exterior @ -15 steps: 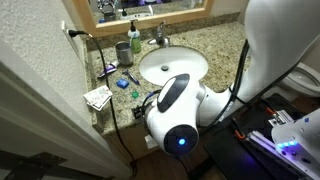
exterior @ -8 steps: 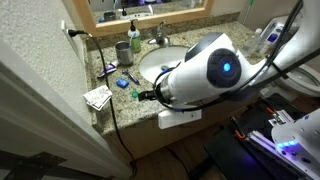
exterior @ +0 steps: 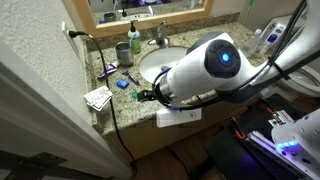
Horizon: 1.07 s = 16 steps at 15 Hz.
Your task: Put the clear cap upside down then put it on top of the right white object
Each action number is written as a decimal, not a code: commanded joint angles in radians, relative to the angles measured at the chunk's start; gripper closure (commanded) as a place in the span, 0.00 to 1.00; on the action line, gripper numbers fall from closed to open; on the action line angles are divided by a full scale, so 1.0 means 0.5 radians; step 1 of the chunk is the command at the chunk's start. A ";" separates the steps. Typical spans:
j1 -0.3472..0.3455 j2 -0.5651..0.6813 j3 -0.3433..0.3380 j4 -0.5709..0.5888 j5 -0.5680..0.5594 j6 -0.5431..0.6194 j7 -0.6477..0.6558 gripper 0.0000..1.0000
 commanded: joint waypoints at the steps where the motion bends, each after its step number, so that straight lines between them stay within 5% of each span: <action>1: -0.037 0.026 0.003 0.075 0.553 0.160 -0.430 0.00; 3: -0.126 0.042 0.129 0.165 0.910 0.056 -0.638 0.00; 4: -0.052 0.001 0.044 0.088 0.709 0.093 -0.484 0.00; 8: -0.103 0.041 0.092 0.148 0.925 0.069 -0.621 0.00; 10: -0.233 0.164 0.163 0.159 1.217 0.268 -0.784 0.00; 12: -0.176 0.253 0.049 0.198 1.626 0.365 -1.006 0.00; 13: -0.354 0.329 0.197 0.234 1.704 0.366 -1.029 0.00; 14: -0.384 0.376 0.214 0.264 1.828 0.367 -1.068 0.00; 15: -0.242 0.237 0.105 0.181 1.680 0.319 -0.975 0.00; 16: -0.301 0.289 0.135 0.209 1.745 0.327 -1.014 0.00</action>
